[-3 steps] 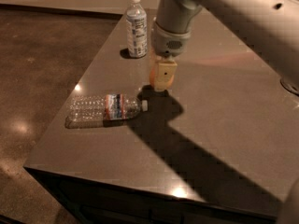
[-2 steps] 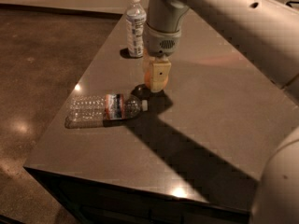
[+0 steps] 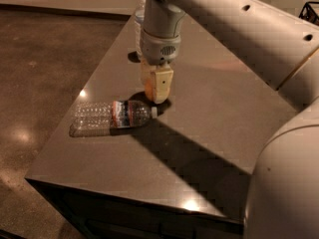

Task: Move orange near water bottle

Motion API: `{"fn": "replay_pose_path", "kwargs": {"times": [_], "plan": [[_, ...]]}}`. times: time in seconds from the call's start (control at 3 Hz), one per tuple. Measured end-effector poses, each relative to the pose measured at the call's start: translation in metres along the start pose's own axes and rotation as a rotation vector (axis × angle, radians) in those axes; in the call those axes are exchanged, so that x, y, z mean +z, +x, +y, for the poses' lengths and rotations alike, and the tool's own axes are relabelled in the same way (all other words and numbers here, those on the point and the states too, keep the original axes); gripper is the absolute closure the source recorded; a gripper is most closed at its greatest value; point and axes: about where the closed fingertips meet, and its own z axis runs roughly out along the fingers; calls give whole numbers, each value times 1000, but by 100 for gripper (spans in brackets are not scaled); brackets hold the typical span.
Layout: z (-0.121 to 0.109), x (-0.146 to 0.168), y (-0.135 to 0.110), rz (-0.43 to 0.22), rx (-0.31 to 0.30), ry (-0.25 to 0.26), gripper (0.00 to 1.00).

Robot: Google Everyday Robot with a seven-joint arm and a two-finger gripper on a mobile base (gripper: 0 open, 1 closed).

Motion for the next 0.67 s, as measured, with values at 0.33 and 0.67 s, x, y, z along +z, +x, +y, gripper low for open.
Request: {"fn": "replay_pose_path", "kwargs": {"times": [0.33, 0.67], "plan": [[-3, 3, -8, -9, -55, -21, 85], [-7, 6, -14, -14, -109, -44, 60]]}}
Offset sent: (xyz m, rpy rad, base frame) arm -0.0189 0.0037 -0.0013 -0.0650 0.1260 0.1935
